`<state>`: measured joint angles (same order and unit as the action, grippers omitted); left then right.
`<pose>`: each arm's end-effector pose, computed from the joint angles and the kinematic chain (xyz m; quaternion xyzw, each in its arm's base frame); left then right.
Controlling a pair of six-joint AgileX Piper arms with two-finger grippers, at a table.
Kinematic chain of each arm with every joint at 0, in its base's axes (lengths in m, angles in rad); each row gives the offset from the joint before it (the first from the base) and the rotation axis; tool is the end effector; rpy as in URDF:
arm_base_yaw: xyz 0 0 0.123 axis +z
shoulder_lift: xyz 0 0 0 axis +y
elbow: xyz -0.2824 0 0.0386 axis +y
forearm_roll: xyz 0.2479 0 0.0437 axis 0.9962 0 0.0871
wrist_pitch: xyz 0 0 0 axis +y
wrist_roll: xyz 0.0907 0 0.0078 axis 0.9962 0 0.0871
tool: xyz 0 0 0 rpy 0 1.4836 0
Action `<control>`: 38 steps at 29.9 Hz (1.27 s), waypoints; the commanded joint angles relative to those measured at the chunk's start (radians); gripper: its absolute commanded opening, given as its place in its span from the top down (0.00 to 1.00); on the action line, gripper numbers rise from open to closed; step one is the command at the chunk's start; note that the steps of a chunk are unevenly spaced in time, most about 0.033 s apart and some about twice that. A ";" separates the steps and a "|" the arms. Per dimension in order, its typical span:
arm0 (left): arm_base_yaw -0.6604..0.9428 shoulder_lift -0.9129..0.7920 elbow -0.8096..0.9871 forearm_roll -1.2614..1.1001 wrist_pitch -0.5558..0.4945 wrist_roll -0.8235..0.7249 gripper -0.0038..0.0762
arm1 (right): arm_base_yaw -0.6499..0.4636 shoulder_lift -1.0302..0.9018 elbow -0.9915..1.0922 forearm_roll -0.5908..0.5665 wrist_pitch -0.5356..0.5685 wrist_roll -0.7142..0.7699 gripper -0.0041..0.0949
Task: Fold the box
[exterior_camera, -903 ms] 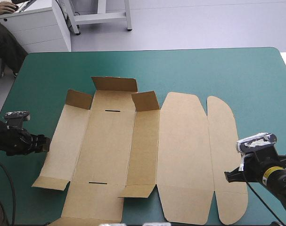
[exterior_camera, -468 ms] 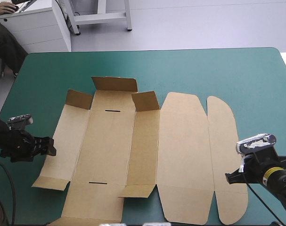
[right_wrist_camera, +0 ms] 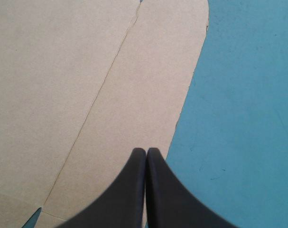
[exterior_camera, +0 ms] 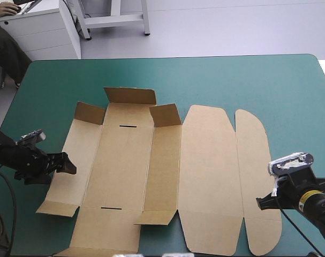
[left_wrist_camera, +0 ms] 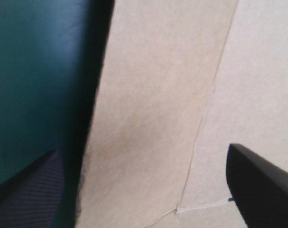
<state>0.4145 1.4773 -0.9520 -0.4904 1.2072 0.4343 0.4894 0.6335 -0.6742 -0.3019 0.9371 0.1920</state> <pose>0.2411 0.0623 0.2396 -0.0851 0.9703 -0.2186 0.0591 0.1016 0.0294 0.3124 -0.1732 0.9021 -0.0144 0.3950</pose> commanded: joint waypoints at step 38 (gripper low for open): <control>-0.157 -0.066 0.078 -0.138 0.085 0.051 0.96 | -0.005 0.000 -0.027 -0.032 -0.034 -0.011 0.98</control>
<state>0.2642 1.4456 -0.8472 -0.5775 1.1995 0.4880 0.4894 0.6335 -0.6742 -0.3031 0.9405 0.1889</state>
